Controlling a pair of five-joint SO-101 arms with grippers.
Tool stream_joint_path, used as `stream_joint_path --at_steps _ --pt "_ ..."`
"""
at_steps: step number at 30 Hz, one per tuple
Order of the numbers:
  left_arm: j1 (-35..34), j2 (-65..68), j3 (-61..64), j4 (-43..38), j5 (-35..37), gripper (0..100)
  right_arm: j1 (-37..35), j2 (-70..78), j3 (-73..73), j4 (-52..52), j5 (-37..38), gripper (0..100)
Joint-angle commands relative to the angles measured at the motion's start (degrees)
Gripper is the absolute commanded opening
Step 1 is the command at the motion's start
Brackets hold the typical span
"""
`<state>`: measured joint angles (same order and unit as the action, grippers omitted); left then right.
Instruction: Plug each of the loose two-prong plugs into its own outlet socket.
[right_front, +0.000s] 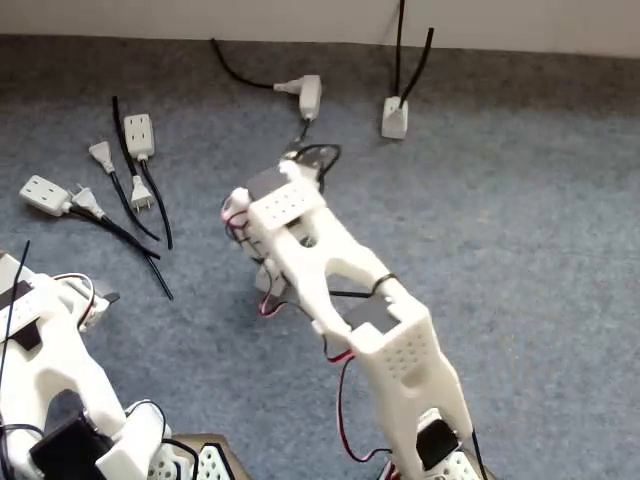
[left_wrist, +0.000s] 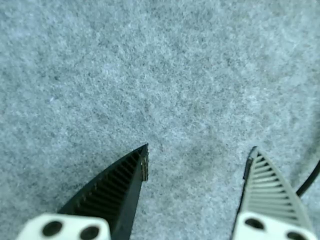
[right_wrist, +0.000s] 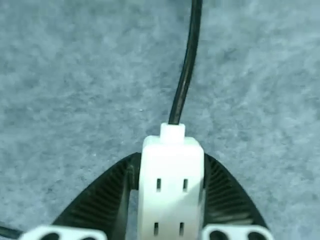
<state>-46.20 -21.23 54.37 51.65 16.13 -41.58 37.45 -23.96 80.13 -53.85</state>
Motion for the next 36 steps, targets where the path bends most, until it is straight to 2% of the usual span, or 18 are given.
stream_joint_path --at_steps 1,3,8,14,18,26,33,36 --pt "1.19 -1.63 -0.22 -0.70 0.09 31 -2.95 7.43 -3.03 -5.41 -0.88 11.3" --pt "1.19 -1.63 -0.22 -0.70 0.09 31 -2.77 10.42 -4.97 -7.25 -0.88 11.3" --pt "1.27 -1.63 -0.22 -0.70 0.09 31 -2.59 11.30 -11.56 -3.91 -0.53 11.6" --pt "1.10 -1.63 -0.48 -0.35 0.09 31 -2.59 10.86 -12.18 -2.15 -0.70 24.1" --pt "0.92 -1.63 -0.48 -0.26 0.09 31 -2.51 10.95 -17.27 -2.07 0.88 25.5" --pt "0.84 -1.63 -0.48 -0.26 0.09 31 -0.57 10.86 -45.14 4.97 22.33 25.5" --pt "1.10 -1.63 -0.40 -0.26 0.09 31 2.59 10.86 -75.91 10.51 35.08 25.5" --pt "1.27 -1.63 -0.31 -0.44 0.09 31 4.35 7.78 -78.46 11.65 42.64 25.5"
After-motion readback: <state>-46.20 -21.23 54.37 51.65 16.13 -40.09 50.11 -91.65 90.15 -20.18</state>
